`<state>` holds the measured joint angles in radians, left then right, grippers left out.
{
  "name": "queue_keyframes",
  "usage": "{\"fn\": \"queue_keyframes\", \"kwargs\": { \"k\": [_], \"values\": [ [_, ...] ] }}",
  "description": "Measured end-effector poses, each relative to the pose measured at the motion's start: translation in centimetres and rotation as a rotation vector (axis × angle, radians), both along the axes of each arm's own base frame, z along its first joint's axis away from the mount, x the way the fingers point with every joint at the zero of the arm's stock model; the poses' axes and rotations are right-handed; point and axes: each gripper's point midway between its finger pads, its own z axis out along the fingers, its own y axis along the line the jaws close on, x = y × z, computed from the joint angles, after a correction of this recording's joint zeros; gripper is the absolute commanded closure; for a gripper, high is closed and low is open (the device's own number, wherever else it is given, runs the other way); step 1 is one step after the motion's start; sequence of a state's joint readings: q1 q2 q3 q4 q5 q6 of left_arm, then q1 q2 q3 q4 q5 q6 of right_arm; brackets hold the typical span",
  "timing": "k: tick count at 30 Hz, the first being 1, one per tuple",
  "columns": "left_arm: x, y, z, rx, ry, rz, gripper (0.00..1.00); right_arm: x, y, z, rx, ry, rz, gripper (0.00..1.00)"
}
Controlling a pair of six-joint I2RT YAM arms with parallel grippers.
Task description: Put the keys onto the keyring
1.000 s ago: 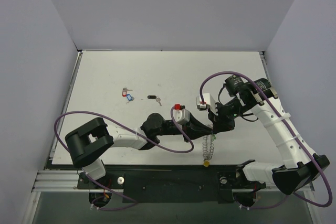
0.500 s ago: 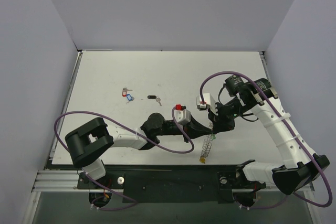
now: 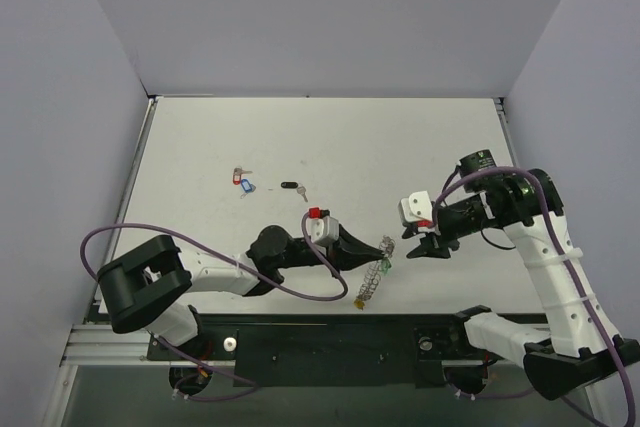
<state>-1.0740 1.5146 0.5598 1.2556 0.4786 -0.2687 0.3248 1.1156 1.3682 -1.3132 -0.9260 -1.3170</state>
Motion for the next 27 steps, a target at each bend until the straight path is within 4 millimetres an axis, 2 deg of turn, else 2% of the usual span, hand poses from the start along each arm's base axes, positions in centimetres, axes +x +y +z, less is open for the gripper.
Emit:
{"fn": "queue_keyframes", "kwargs": {
  "k": [3,8,13,19,27],
  "values": [
    [0.5,0.7,-0.9,0.017,0.009,0.018,1.00,-0.9,0.7,0.3,0.071,-0.053,0.080,0.67],
    [1.5,1.8,-2.5,0.051,0.025,0.044,1.00,-2.3,2.1,-0.6,0.153,-0.064,0.214,0.72],
    [1.8,2.5,-2.1,0.042,0.014,0.051,1.00,-3.6,2.9,-1.8,0.190,-0.061,0.316,0.71],
    [1.4,2.9,-0.8,0.015,-0.008,0.041,1.00,-3.5,2.7,-2.8,0.186,-0.037,0.307,0.70],
    [1.3,2.9,-0.8,0.014,-0.010,0.033,1.00,-3.1,2.5,-3.1,0.168,0.045,0.221,0.70]
  ]
}}
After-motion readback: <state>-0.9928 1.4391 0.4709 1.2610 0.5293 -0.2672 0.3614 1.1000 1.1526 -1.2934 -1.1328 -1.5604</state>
